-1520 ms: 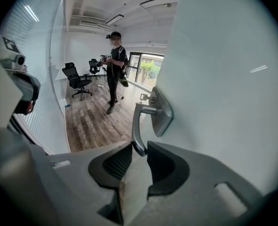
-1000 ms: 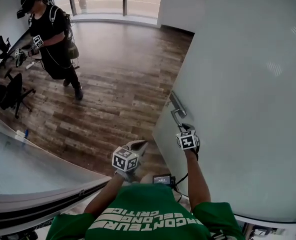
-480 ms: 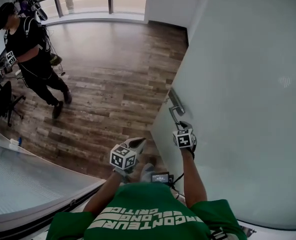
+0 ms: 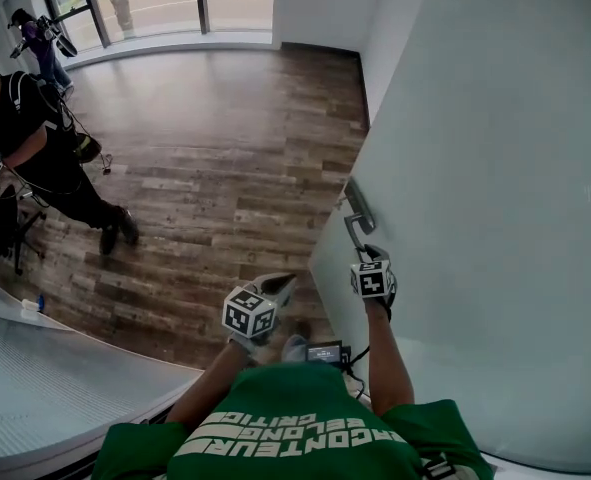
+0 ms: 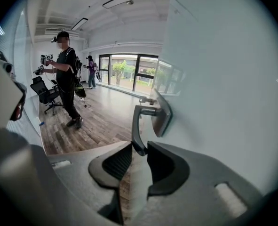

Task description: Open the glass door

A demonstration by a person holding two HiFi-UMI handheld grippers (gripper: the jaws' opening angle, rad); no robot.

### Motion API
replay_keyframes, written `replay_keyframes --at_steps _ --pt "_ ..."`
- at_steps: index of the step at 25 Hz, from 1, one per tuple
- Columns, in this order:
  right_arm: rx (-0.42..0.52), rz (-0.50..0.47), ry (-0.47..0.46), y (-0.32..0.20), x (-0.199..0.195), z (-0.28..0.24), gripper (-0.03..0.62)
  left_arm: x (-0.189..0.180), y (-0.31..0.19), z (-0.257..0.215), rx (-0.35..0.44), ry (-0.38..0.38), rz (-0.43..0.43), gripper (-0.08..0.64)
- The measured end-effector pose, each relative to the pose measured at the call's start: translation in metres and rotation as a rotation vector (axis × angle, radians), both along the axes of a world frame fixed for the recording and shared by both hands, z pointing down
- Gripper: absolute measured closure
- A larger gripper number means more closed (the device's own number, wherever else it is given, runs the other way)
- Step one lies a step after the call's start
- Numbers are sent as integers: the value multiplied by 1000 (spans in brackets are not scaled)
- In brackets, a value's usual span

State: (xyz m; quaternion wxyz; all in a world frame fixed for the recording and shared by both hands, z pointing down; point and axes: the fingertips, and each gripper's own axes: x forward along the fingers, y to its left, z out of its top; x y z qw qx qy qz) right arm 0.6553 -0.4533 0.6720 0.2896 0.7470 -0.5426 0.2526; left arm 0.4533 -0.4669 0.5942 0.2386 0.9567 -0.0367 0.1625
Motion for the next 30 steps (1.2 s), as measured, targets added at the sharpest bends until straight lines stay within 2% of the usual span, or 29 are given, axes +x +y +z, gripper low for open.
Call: replay_keyframes --at_steps 10,30 --pt "14 86 8 13 56 -1 508 48 3 -11 20 34 92 545" --pt "6 201 20 33 132 8 508 109 -3 1 -5 44 181 543"
